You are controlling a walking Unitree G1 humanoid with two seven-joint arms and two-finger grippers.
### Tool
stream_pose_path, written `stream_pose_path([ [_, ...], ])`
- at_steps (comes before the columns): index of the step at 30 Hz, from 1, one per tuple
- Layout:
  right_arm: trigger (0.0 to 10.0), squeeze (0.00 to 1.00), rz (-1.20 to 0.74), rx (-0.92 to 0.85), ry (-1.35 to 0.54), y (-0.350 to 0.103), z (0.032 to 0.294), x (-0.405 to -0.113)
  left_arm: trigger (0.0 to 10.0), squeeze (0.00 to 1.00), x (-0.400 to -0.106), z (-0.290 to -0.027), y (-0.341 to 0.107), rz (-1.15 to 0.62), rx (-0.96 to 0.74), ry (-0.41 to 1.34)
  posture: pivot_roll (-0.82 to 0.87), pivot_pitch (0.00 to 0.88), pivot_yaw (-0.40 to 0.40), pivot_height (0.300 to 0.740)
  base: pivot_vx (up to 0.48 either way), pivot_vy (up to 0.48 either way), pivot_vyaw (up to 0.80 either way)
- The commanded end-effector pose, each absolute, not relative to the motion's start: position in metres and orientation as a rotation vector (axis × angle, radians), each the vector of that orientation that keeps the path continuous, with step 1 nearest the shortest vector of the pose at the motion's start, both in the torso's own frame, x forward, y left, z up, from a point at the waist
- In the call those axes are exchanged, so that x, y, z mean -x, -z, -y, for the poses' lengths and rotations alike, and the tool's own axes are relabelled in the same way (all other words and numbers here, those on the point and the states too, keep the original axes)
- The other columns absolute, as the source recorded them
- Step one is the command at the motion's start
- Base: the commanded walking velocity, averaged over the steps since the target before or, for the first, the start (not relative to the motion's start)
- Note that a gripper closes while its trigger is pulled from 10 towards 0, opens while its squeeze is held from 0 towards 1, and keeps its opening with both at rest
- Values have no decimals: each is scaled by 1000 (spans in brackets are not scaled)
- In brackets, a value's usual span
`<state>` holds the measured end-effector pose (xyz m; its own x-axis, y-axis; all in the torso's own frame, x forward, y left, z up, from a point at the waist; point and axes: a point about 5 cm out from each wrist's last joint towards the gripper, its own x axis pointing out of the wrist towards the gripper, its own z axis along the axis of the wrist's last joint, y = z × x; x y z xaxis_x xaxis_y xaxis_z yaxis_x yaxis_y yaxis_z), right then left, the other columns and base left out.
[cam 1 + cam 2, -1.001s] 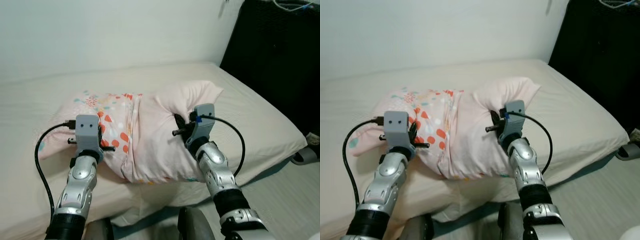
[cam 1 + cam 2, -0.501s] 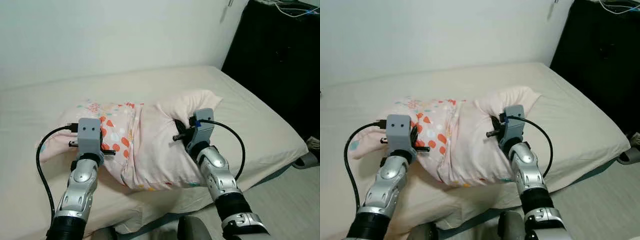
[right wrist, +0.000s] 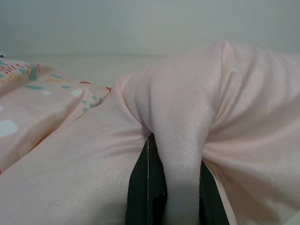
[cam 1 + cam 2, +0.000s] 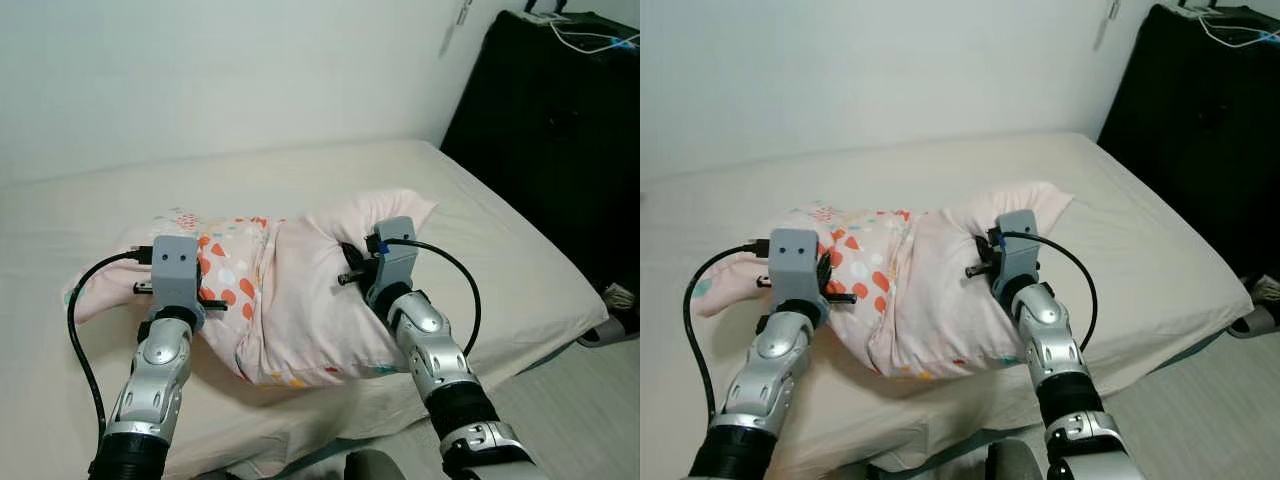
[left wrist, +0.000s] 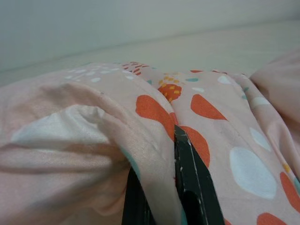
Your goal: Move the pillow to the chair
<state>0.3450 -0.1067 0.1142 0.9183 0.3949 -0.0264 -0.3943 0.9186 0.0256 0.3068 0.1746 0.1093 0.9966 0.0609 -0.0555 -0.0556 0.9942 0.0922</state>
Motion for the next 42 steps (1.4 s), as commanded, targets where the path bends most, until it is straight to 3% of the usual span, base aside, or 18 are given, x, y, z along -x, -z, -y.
stream_pose_path([
  [1, 10000, 0, -1, 4, -449, -121, 97, -345, 10000, 0, -307, -165, -118, -6, -102, -16, 56, 0, -106, 646, 0, 0, 0],
  [19, 10000, 0, -19, -30, -470, -119, 97, -343, 10000, 0, -306, -160, -118, -1, -113, 0, 58, 0, -108, 646, 0, 0, 0],
  [42, 10000, 0, -28, -5, -514, -122, 92, -343, 10000, 0, -308, -161, -119, 11, -103, -6, 51, 0, -121, 736, 0, 0, 0],
])
